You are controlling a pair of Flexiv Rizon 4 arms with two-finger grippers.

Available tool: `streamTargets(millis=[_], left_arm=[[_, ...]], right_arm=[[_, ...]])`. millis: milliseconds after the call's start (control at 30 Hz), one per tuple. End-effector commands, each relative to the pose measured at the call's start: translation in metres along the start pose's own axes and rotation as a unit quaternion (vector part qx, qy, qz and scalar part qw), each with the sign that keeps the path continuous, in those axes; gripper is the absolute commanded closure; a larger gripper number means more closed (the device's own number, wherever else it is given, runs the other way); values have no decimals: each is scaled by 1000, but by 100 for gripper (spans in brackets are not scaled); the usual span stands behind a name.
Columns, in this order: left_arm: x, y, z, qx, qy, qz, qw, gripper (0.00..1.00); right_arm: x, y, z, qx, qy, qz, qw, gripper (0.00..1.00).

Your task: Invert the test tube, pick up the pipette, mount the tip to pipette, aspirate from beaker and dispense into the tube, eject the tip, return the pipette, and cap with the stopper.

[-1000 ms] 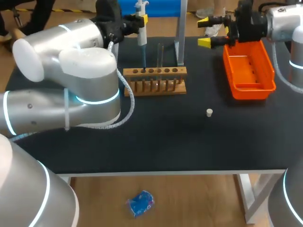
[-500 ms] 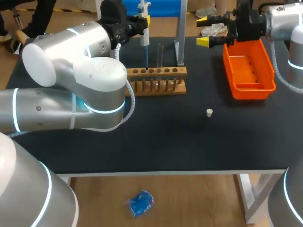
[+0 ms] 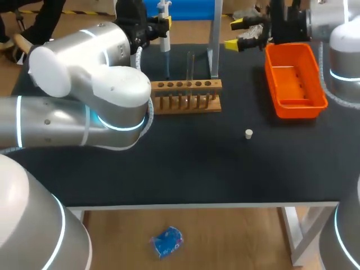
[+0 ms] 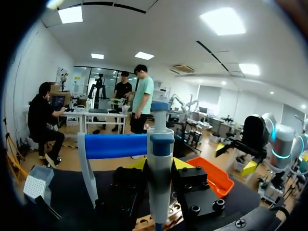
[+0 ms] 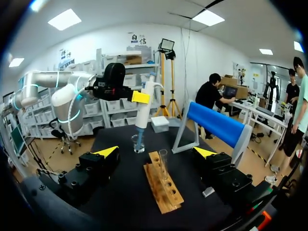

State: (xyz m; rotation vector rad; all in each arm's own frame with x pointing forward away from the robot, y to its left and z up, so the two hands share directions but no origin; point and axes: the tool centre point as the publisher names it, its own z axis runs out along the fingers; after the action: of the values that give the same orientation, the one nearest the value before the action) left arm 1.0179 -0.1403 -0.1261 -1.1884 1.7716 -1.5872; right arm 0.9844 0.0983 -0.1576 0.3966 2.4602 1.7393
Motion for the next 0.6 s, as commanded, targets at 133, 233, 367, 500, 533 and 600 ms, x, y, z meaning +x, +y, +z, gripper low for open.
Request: streamTargets(millis=[133,233,367,500,533,600], left_arm=[[-23,-6,21,-37,-40,7,998,100],[-32,-6,27,-45,-50,3,998,100],[-43,-6,33,-50,-56,-2,997,100],[-54,-5,39,-52,-62,-9,997,100],[-56,-5,40,-52,-64,-10,997,100],[-61,-5,43,-53,-68,-11,996,100]], right_arm=[[-19,6,33,27,-19,13,999,0],[-27,5,44,33,-29,18,999,0],[-38,5,56,39,-50,30,998,0],[-50,4,70,43,-67,40,996,0],[-52,4,73,43,-69,42,996,0],[-58,5,79,44,-76,45,995,0]])
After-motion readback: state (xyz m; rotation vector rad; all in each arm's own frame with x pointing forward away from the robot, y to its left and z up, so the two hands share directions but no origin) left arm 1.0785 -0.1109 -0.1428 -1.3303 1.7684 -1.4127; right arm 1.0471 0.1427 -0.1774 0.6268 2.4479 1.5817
